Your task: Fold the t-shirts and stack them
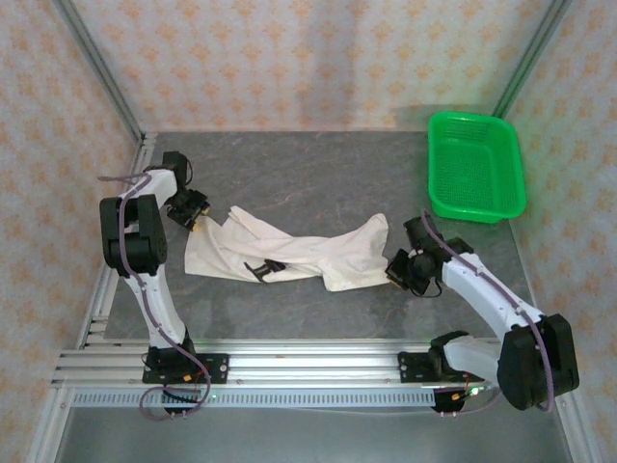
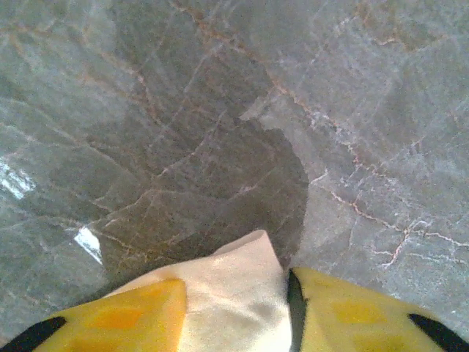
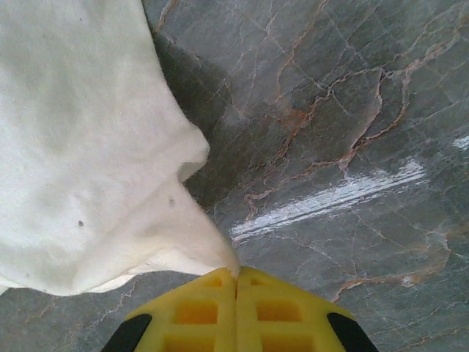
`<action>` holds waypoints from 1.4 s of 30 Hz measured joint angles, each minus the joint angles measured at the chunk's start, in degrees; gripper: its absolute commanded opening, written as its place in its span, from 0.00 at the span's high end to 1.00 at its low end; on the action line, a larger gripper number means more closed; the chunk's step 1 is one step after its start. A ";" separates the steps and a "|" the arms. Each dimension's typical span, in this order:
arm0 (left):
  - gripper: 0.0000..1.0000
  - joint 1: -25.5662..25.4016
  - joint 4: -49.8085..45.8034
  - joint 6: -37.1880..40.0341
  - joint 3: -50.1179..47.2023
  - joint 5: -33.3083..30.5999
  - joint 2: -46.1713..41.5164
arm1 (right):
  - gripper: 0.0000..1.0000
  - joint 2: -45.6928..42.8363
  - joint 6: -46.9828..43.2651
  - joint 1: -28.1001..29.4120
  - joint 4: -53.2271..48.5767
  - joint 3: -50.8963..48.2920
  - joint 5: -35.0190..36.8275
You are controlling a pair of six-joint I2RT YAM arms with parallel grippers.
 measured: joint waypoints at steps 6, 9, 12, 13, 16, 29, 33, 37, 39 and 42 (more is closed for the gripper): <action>0.88 0.00 -1.01 1.49 0.72 -0.55 0.72 | 1.00 1.38 -0.48 0.00 -0.02 1.99 -0.02; 0.98 0.00 -1.97 2.99 1.64 -0.70 1.03 | 1.00 1.86 -1.05 0.00 -0.15 5.33 -0.13; 1.00 0.00 -2.29 4.31 2.03 -0.87 1.11 | 1.00 1.95 -1.46 -0.22 0.00 10.32 -0.44; 1.00 0.00 -2.32 4.57 2.08 -0.90 1.07 | 1.00 1.95 -1.51 -0.50 0.22 12.07 -0.72; 1.00 0.00 -2.38 5.60 2.08 -0.98 -0.07 | 1.00 2.19 -1.49 -2.49 1.07 18.51 -2.29; 1.00 0.79 -1.86 6.45 12.50 -1.33 -27.69 | 1.00 9.73 0.42 -11.37 6.84 49.53 -11.91; 1.00 1.29 -1.88 6.45 16.81 -1.33 -30.77 | 1.00 10.54 2.40 -13.68 8.35 55.43 -14.49; 1.00 1.29 -1.97 6.97 21.94 -1.31 -32.57 | 1.00 10.69 4.09 -15.17 9.25 62.27 -16.76; 1.00 1.31 -1.95 7.54 24.09 -1.31 -33.77 | 1.00 10.69 4.76 -15.43 9.53 65.85 -17.38; 1.00 1.68 -1.95 8.68 27.02 -1.40 -36.46 | 1.00 10.67 5.73 -15.52 9.92 71.54 -17.88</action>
